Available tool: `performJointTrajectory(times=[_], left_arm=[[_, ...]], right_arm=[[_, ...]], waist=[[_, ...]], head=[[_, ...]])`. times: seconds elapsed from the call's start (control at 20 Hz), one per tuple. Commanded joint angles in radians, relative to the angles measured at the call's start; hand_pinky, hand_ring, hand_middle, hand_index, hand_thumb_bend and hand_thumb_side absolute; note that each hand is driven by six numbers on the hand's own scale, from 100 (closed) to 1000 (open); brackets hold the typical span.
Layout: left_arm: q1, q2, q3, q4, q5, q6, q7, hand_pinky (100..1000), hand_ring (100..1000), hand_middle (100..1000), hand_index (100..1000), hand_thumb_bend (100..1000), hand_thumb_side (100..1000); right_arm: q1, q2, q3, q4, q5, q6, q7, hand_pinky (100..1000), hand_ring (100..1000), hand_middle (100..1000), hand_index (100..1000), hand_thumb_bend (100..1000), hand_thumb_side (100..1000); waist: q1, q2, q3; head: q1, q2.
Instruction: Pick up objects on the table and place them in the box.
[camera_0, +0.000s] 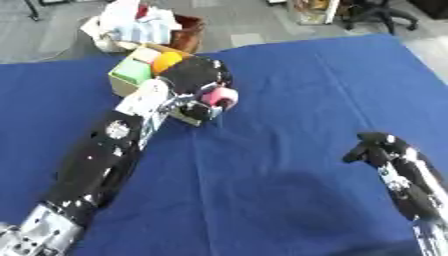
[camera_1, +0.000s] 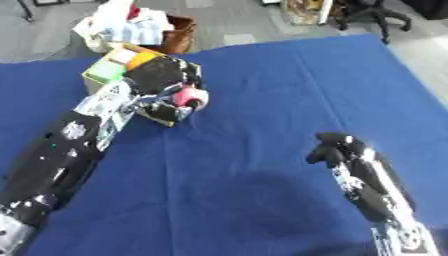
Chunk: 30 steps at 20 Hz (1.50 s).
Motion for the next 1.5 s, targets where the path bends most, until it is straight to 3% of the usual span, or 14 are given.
performJointTrajectory(times=[0.05, 0.25, 0.3, 0.35, 0.55, 0.95, 1.1, 1.15, 1.2, 1.25, 1.35, 1.5], left_arm=[[-0.033, 0.068, 0.043, -0.033, 0.061, 0.043, -0.006, 661, 516, 469, 666, 100, 225], [-0.033, 0.091, 0.085, 0.023, 0.083, 0.103, -0.011, 668, 521, 473, 673, 100, 246], [-0.032, 0.088, 0.093, 0.046, 0.084, 0.112, -0.005, 673, 528, 482, 684, 100, 140], [-0.030, 0.081, 0.100, 0.070, 0.087, 0.119, 0.004, 674, 529, 484, 687, 100, 246], [-0.027, 0.045, 0.105, 0.136, 0.099, 0.118, 0.065, 687, 542, 494, 699, 100, 247], [-0.018, 0.010, 0.090, 0.173, 0.035, 0.127, 0.121, 766, 723, 725, 846, 100, 228], [-0.013, 0.019, 0.103, 0.173, 0.027, 0.161, 0.144, 808, 778, 807, 908, 186, 218], [-0.012, 0.026, 0.108, 0.171, 0.036, 0.169, 0.148, 820, 794, 825, 918, 179, 244], [-0.011, 0.032, 0.111, 0.167, 0.047, 0.174, 0.148, 834, 812, 850, 934, 104, 377], [-0.010, 0.041, 0.113, 0.160, 0.062, 0.175, 0.146, 840, 820, 859, 940, 140, 415], [-0.006, 0.063, 0.115, 0.136, 0.100, 0.172, 0.137, 862, 849, 892, 961, 100, 596], [0.004, 0.095, 0.114, 0.087, 0.169, 0.166, 0.110, 880, 873, 919, 973, 100, 729]], right_arm=[[-0.008, -0.012, -0.006, -0.017, 0.000, -0.001, -0.004, 628, 594, 543, 757, 100, 470], [-0.010, -0.013, -0.005, -0.017, 0.000, -0.001, -0.005, 629, 594, 543, 757, 100, 470], [-0.010, -0.013, -0.005, -0.017, 0.000, -0.001, -0.005, 629, 594, 543, 757, 100, 470], [-0.010, -0.012, -0.005, -0.017, 0.000, -0.001, -0.005, 629, 594, 543, 757, 100, 470], [-0.012, -0.010, -0.001, -0.015, -0.001, -0.003, -0.001, 628, 594, 542, 757, 100, 470], [-0.012, -0.009, -0.001, -0.011, -0.003, -0.007, 0.000, 628, 594, 542, 757, 100, 470], [-0.011, -0.008, -0.002, -0.011, -0.002, -0.007, -0.001, 628, 594, 542, 757, 100, 470], [-0.010, -0.008, -0.003, -0.012, -0.002, -0.006, -0.002, 628, 594, 542, 757, 100, 470], [-0.010, -0.008, -0.003, -0.012, -0.002, -0.006, -0.002, 628, 594, 542, 757, 100, 470], [-0.010, -0.008, -0.004, -0.012, -0.001, -0.006, -0.003, 628, 594, 542, 757, 100, 470], [-0.009, -0.009, -0.005, -0.013, -0.001, -0.005, -0.004, 628, 594, 542, 757, 100, 470], [-0.009, -0.011, -0.007, -0.013, 0.001, -0.005, -0.006, 628, 594, 542, 757, 100, 470]], waist=[[-0.003, -0.035, 0.004], [-0.004, -0.036, 0.012], [-0.005, -0.036, 0.013], [-0.006, -0.035, 0.015], [-0.014, -0.034, 0.016], [-0.020, -0.032, 0.007], [-0.019, -0.031, 0.007], [-0.018, -0.031, 0.008], [-0.017, -0.031, 0.009], [-0.016, -0.031, 0.010], [-0.015, -0.031, 0.013], [-0.015, -0.031, 0.017]], head=[[-0.008, -0.003], [-0.012, -0.005], [-0.013, -0.006], [-0.012, -0.006], [-0.010, -0.005], [-0.004, -0.002], [-0.006, -0.002], [-0.007, -0.002], [-0.008, -0.002], [-0.010, -0.002], [-0.012, -0.001], [-0.015, 0.000]])
